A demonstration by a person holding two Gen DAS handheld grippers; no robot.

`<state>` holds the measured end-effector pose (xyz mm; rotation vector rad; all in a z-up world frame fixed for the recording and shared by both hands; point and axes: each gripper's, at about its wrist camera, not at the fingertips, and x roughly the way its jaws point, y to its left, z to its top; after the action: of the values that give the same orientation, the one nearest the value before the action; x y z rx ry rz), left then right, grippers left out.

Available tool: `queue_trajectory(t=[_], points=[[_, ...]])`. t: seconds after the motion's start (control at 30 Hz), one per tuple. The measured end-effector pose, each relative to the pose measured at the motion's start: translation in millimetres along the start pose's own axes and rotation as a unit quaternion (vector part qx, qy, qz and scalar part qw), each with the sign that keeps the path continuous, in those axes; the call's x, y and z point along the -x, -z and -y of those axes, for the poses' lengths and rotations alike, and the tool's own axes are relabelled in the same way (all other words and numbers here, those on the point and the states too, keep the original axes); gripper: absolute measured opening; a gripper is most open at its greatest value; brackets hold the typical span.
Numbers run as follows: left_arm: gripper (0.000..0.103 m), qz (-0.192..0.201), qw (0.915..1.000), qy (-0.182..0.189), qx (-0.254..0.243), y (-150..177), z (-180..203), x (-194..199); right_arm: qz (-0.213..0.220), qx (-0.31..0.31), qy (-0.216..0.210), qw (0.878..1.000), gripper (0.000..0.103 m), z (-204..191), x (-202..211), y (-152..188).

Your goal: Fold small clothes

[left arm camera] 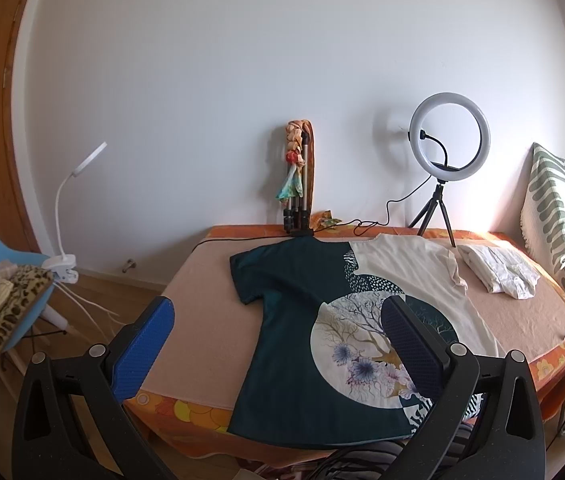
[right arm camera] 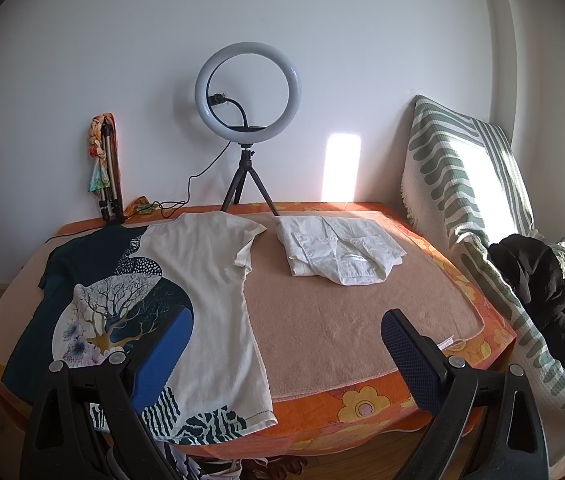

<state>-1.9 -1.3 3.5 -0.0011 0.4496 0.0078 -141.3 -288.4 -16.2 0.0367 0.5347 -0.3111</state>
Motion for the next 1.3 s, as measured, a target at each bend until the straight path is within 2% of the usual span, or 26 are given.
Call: queue_trajectory(t=[0.47, 0.8, 0.97, 1.07, 1.2, 1.3], points=[[0.103, -0.007, 1.0000, 0.002, 0.005, 2, -6, -7, 0.000, 0.004, -0.001, 1.000, 0.097, -3, -1, -3], [0.103, -0.018, 0.9997, -0.002, 0.016, 11, -21, -18, 0.011, 0.018, -0.020, 1.000, 0.094, -30, -7, -19], [0.103, -0.034, 0.9989, 0.004, 0.033, 23, -38, -31, 0.011, 0.029, -0.049, 0.998, 0.093, -52, -19, -30], [0.103, -0.055, 0.9964, 0.021, 0.061, 38, -57, -44, 0.016, 0.055, -0.053, 0.997, 0.092, -75, -27, -37], [0.102, -0.080, 0.9937, 0.019, 0.076, 59, -73, -62, 0.017, 0.074, -0.076, 0.994, 0.091, -105, -40, -47], [0.096, -0.104, 0.9908, 0.026, 0.082, 74, -80, -73, 0.014, 0.085, -0.090, 0.992, 0.088, -129, -50, -53]])
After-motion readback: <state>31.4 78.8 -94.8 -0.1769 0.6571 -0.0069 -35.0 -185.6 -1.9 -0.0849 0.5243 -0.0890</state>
